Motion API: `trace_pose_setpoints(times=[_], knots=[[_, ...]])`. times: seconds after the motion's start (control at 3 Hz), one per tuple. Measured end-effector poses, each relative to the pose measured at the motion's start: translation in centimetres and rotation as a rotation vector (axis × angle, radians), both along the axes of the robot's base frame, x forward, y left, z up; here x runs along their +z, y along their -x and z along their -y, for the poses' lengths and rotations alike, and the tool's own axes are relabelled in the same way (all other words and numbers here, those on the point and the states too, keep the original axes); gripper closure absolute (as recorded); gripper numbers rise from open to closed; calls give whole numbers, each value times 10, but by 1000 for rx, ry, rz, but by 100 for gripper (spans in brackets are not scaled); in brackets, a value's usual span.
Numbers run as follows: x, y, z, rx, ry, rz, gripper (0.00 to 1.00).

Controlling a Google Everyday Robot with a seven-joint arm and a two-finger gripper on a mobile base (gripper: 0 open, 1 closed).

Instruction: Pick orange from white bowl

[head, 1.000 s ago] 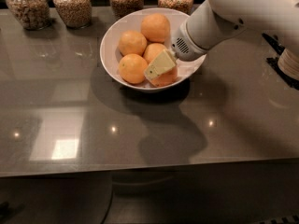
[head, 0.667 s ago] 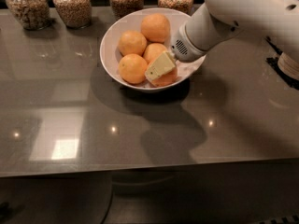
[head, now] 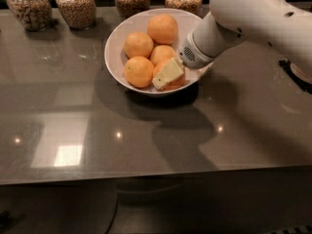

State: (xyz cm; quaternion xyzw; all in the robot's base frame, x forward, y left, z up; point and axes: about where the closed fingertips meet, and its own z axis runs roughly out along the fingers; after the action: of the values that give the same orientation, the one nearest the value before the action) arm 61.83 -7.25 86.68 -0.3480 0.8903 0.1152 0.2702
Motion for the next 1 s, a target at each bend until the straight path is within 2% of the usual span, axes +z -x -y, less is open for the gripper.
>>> trace_pose_setpoints(times=[0.33,1.0], knots=[[-10,0,-6,17,-3,-26,44],[-8,3,-11,32,-9,-31,90]])
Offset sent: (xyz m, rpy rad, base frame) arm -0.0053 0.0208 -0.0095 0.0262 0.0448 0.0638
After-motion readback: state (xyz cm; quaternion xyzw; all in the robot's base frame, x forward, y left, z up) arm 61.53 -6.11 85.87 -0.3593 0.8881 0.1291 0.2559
